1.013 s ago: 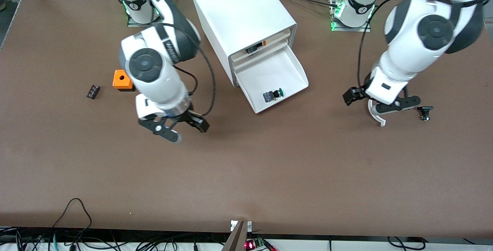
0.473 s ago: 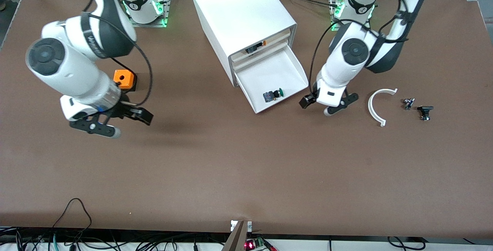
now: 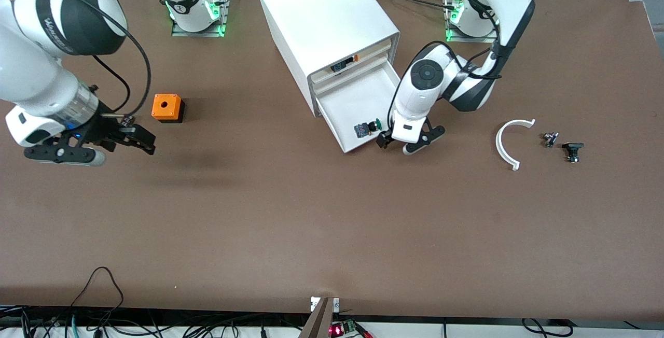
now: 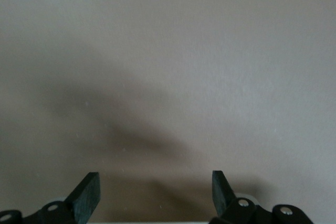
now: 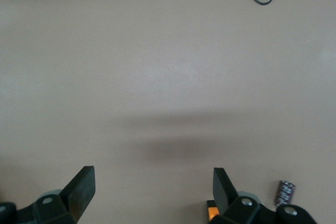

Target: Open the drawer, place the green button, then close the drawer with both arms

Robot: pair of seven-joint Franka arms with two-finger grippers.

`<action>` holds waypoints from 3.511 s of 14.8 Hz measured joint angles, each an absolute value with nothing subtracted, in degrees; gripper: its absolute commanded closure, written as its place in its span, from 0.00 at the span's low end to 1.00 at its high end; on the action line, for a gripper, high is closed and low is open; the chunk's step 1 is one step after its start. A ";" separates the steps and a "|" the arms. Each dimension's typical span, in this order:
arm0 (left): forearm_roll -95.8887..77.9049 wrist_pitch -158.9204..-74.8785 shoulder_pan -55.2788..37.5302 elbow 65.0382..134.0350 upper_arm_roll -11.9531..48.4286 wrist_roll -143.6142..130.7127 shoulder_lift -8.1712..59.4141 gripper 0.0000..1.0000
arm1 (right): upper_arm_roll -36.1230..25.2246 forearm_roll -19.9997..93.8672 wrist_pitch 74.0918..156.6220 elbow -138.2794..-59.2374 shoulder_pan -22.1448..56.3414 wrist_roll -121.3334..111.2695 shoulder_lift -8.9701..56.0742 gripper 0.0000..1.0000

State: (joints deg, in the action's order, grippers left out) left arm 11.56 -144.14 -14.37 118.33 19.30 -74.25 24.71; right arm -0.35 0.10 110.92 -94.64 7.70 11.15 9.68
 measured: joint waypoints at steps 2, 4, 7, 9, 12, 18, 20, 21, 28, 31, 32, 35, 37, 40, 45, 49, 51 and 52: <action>11.59 -144.14 -15.57 118.31 19.38 -74.99 25.50 0.01 | -1.51 0.10 109.48 -94.88 7.66 9.92 7.67 0.01; 11.60 -144.14 -16.27 118.20 19.42 -75.57 25.89 0.01 | -2.14 0.10 107.74 -94.89 7.63 9.53 5.66 0.01; 11.60 -144.10 -16.60 118.12 20.46 -75.79 25.92 0.01 | -2.29 0.10 106.80 -94.87 7.64 9.18 3.33 0.01; 11.60 -144.02 -16.63 118.14 22.62 -76.08 26.04 0.01 | -2.40 0.10 105.64 -94.56 7.65 9.17 2.56 0.01; 11.60 -143.80 -16.61 118.54 26.02 -76.72 26.32 0.01 | -3.82 0.10 103.13 -92.38 7.62 8.48 2.55 0.01; 10.84 -143.64 -16.53 119.86 30.21 -77.71 26.75 0.01 | -3.97 0.10 99.46 -87.34 7.64 8.40 3.46 0.01; 10.02 -143.64 -16.53 120.23 31.11 -77.79 26.78 0.01 | -3.98 0.10 99.47 -87.19 7.63 8.40 3.63 0.01; 9.67 -143.64 -16.52 120.35 31.46 -77.87 26.79 0.01 | -3.98 0.10 99.48 -87.16 7.63 8.40 3.66 0.01; 7.37 -142.85 -16.25 120.91 33.12 -77.93 26.81 0.01 | -3.98 0.10 99.48 -87.07 7.63 8.40 3.76 0.01; 6.58 -141.78 -16.09 120.78 33.33 -77.91 26.80 0.01 | -3.98 0.10 99.48 -87.07 7.63 8.40 3.77 0.01; 6.58 -141.13 -15.92 120.65 33.44 -77.91 26.80 0.01 | -3.98 0.10 99.49 -87.06 7.63 8.40 3.77 0.01; 6.58 -137.17 -14.68 118.90 34.00 -76.80 26.50 0.01 | -3.98 0.10 99.49 -87.06 7.63 8.40 3.78 0.01; 6.58 -131.12 -13.00 115.94 34.12 -74.54 25.79 0.01 | -3.98 0.10 99.49 -87.05 7.63 8.40 3.78 0.01; 6.57 -118.32 -10.73 108.93 34.25 -70.44 24.58 0.01 | -3.98 0.10 99.49 -87.05 7.63 8.40 3.78 0.01; 6.57 -97.21 -6.31 95.63 34.27 -56.33 23.49 0.01 | -3.99 0.10 99.49 -87.05 7.63 8.40 3.79 0.01; 6.58 -85.60 0.23 86.55 33.99 -38.64 22.83 0.01 | -4.00 0.10 99.49 -87.05 7.63 8.40 3.81 0.01; 6.60 -83.14 4.06 83.30 33.88 -30.28 21.92 0.00 | -4.00 0.10 99.49 -87.04 7.62 8.40 3.81 0.01; 6.67 -82.33 5.92 81.63 33.82 -27.06 21.54 0.00 | -4.00 0.10 99.49 -87.04 7.62 8.40 3.82 0.01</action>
